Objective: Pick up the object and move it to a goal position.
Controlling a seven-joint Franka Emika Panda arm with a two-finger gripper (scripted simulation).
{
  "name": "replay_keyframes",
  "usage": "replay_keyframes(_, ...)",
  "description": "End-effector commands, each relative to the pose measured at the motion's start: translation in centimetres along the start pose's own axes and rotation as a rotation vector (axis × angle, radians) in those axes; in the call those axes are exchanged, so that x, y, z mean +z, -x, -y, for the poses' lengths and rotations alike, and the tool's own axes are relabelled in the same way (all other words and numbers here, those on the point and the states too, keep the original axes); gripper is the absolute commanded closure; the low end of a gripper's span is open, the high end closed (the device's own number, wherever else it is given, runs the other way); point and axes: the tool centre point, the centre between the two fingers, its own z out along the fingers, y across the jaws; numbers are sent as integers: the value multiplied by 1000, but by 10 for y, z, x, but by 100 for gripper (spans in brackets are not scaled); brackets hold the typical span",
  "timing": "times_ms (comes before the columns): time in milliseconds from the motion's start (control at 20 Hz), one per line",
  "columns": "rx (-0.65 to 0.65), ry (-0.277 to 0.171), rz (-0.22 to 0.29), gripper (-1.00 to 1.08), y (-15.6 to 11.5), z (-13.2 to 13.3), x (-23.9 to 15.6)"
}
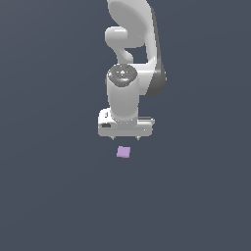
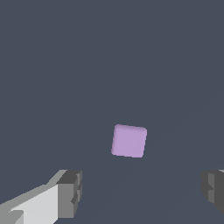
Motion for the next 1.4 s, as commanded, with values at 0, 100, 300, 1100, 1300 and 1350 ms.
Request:
replay_keyframes(0, -2, 0, 22, -100, -2, -2, 17)
replay_keyframes(100, -4, -1, 42, -100, -4, -4, 34)
replay_keyframes(300, -9, -2, 85, -100, -5, -9, 70)
replay_keyframes(1100, -16, -6, 150, -100, -3, -15, 126)
replay_keyframes(1300, -16, -6, 150, -100, -2, -15, 136)
replay_keyframes(1350, -16, -6, 150, -100, -1, -15, 141)
